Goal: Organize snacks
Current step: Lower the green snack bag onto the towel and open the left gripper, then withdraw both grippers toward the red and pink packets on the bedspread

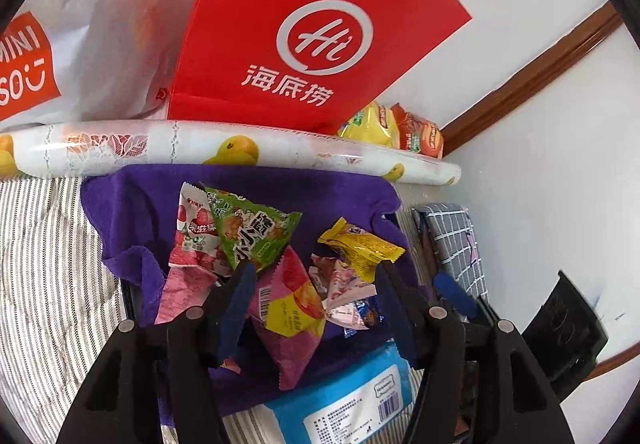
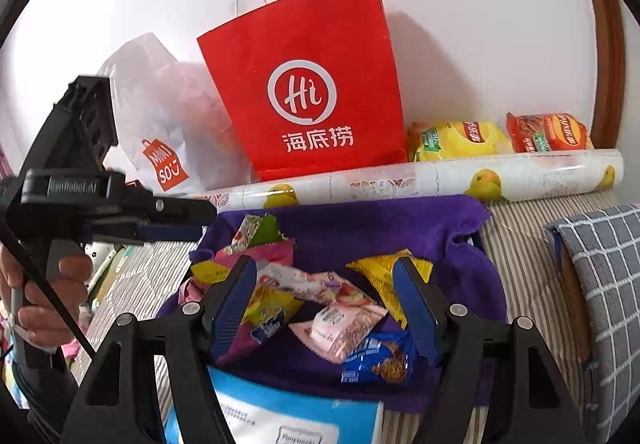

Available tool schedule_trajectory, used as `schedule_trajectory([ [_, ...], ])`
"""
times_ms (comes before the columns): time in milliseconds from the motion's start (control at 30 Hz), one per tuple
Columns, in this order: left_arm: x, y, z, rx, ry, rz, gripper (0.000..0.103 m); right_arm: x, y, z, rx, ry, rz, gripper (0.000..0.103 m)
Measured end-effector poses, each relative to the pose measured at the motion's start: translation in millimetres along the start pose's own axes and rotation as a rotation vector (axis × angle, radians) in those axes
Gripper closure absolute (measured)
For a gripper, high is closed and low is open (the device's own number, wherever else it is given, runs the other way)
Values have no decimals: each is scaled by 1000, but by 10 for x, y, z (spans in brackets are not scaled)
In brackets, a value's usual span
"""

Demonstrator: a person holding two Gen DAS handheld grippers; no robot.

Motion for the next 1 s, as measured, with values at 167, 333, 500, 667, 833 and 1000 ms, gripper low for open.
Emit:
schedule_trajectory([
  [167,-142,97,27,25,18,7,43,-205,-104,121,-37,0,81,33],
  [333,-289,242,66,64,42,7,43,-461,-241,285,-78,-16,134,33],
  [500,-417,428,154,114,60,1,42,-706,-381,519,-87,-61,130,33],
  [667,-535,636,270,180,91,5,38,-910,-502,823,-58,-135,59,33],
  [833,-630,634,509,191,70,-16,38,-1107,-692,1173,-92,-169,3,35],
  [1000,-850,453,787,180,68,-77,38,-1175,-839,1432,-75,-180,-107,34],
])
Point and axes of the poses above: each gripper's, at about its wrist camera, not at the fingertips, and x roughly the way its jaws point, y to its right, z to its underside, the point moved 1 cm from there along x, roughly the way its jaws point, and after that the axes turned 6 degrees about y, right-handed, at the moved point
